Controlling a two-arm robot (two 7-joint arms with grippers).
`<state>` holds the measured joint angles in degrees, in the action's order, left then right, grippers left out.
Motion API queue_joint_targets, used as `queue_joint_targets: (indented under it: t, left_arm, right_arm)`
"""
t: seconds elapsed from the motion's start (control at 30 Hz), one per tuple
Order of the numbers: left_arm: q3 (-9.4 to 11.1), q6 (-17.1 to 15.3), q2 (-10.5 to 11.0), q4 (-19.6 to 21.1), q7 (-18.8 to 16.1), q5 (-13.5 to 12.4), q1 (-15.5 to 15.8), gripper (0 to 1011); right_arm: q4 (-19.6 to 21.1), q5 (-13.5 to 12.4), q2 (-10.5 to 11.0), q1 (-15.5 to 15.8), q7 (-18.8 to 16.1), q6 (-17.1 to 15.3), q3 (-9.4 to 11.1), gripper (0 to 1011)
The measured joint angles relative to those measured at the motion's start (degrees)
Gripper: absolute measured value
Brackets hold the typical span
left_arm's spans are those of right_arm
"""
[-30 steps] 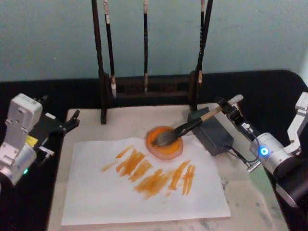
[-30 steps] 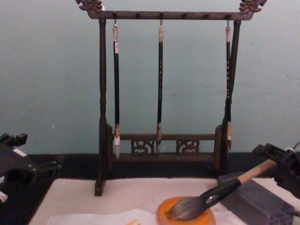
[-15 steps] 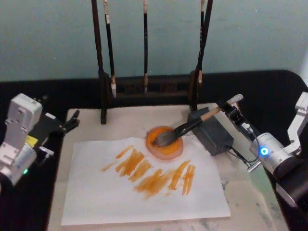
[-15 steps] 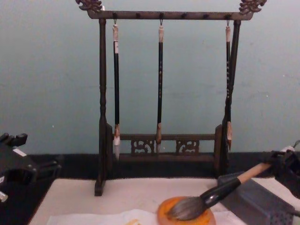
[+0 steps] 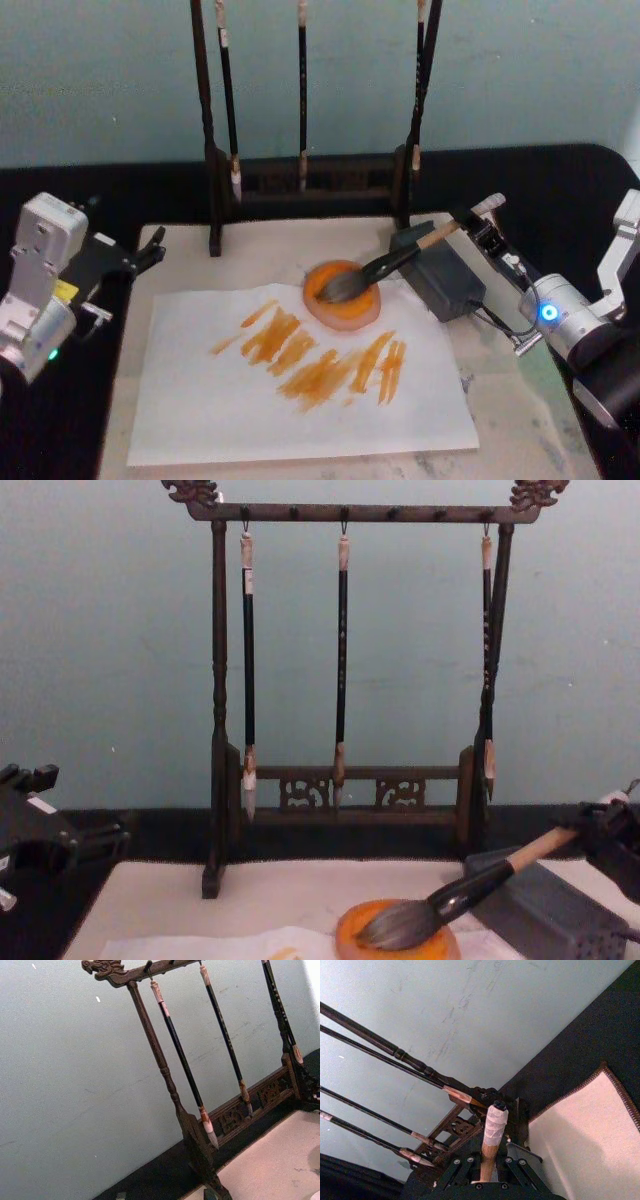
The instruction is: Pick up the brush from the inkstone, write on the paper, then place the brush back to its original position.
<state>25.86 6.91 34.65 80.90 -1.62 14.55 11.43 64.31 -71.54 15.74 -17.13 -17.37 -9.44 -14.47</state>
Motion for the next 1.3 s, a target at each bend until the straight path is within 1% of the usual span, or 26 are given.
queue_joint_targets:
  t: [0.17, 0.33, 0.6, 0.77, 0.87, 0.9, 1.0, 1.1, 1.2, 1.23, 1.3]
  left_arm:
    - [0.0, 0.0, 0.0, 0.0, 0.0, 0.0, 0.0, 1001]
    - [0.0, 0.0, 0.0, 0.0, 0.0, 0.0, 0.0, 1001]
    - [0.0, 0.0, 0.0, 0.0, 0.0, 0.0, 0.0, 1001]
    - [0.0, 0.0, 0.0, 0.0, 0.0, 0.0, 0.0, 1001]
    - [0.0, 0.0, 0.0, 0.0, 0.0, 0.0, 0.0, 1001]
    - [0.0, 0.0, 0.0, 0.0, 0.0, 0.0, 0.0, 1001]
    - [0.0, 0.0, 0.0, 0.0, 0.0, 0.0, 0.0, 1001]
    - [0.0, 0.0, 0.0, 0.0, 0.0, 0.0, 0.0, 1001]
    - [0.0, 0.0, 0.0, 0.0, 0.0, 0.0, 0.0, 1001]
    - [0.0, 0.0, 0.0, 0.0, 0.0, 0.0, 0.0, 1001]
    - [0.0, 0.0, 0.0, 0.0, 0.0, 0.0, 0.0, 1001]
  right_arm:
    - [0.0, 0.0, 0.0, 0.0, 0.0, 0.0, 0.0, 176]
    - [0.4, -0.5, 0.3, -0.1, -0.2, 0.4, -0.6, 175]
    - [2.2, -1.6, 1.0, -0.6, -1.1, 1.3, -1.7, 173]
    - [3.5, -1.5, 1.7, -1.2, -1.7, 2.4, -2.4, 173]
    - [4.6, -0.4, 2.4, -1.7, -1.9, 3.4, -3.4, 173]
    - [5.4, 0.7, 3.0, -1.8, -1.9, 4.0, -4.1, 173]
    - [6.6, 2.7, 3.9, -2.1, -1.6, 4.9, -5.2, 173]
    - [8.5, 6.2, 5.2, -2.3, -1.6, 6.2, -6.7, 173]
    - [9.8, 8.2, 6.0, -2.4, -1.7, 6.9, -7.4, 173]
    - [10.5, 9.7, 6.4, -2.5, -1.8, 7.3, -7.8, 173]
    - [11.4, 11.7, 7.0, -2.6, -1.8, 7.8, -8.4, 173]
